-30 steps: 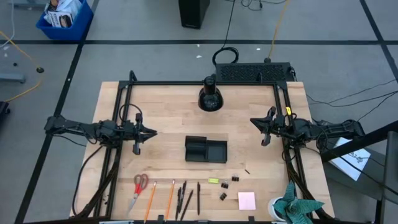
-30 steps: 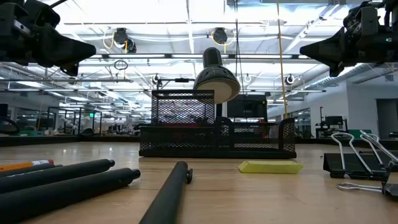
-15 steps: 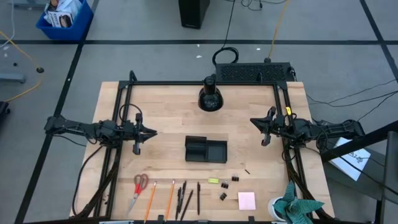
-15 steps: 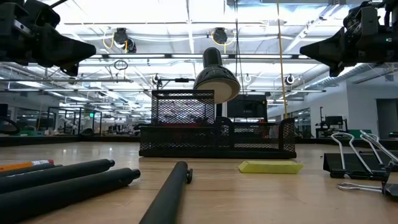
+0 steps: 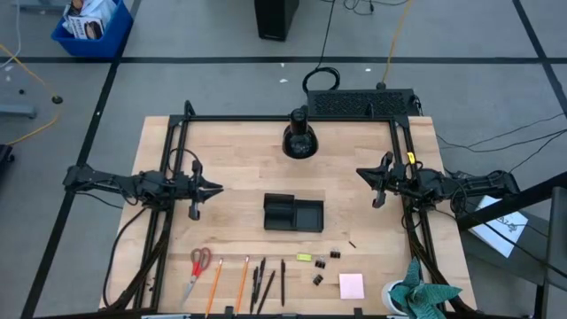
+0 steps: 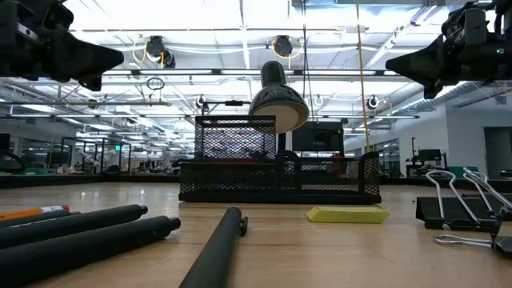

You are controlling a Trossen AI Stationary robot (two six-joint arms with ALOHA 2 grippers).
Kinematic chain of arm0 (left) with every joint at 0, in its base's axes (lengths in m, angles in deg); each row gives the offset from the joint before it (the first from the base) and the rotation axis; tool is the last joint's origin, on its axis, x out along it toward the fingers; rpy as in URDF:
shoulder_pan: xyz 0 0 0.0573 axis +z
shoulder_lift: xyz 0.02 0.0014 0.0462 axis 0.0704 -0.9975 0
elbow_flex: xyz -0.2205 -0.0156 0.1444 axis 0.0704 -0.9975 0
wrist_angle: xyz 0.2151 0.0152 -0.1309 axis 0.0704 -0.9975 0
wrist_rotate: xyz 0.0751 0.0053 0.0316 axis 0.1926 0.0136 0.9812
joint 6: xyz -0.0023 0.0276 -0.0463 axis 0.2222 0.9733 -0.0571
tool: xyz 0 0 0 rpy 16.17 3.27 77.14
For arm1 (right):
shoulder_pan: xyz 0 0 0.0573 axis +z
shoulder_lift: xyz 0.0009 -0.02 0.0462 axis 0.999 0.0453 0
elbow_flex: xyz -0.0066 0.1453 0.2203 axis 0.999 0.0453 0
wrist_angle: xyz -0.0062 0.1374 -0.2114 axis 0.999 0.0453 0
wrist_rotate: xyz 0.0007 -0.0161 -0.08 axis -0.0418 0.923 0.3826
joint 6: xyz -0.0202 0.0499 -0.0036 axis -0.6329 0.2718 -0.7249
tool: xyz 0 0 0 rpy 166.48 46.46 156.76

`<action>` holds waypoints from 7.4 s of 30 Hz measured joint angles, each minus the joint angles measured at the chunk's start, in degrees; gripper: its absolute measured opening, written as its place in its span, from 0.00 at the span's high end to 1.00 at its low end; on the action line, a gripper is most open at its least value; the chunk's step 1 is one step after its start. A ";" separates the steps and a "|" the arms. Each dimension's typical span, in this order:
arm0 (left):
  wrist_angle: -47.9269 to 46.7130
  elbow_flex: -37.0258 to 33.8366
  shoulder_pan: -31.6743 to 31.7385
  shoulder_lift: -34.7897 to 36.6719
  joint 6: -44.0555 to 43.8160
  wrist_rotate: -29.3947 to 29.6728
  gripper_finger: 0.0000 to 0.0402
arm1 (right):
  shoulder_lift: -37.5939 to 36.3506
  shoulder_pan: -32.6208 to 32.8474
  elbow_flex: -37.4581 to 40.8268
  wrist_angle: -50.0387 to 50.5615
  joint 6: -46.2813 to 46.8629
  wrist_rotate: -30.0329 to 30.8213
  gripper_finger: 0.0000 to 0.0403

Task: Pick and place office supplies into organizer
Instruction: Put the top binder clip into the bottom left section of the desk organizer

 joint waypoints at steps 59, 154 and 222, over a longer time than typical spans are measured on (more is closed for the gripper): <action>-10.24 5.49 0.00 -0.02 -0.80 2.24 0.88 | 67.05 27.63 -41.50 32.32 36.35 -15.05 0.54; -11.22 5.49 -0.01 -0.02 -1.61 1.49 0.88 | 77.28 26.62 -44.60 17.53 19.90 -14.79 1.00; -13.05 5.51 -0.01 0.00 1.65 2.70 0.88 | 102.20 12.96 -59.40 6.78 -6.09 3.11 0.92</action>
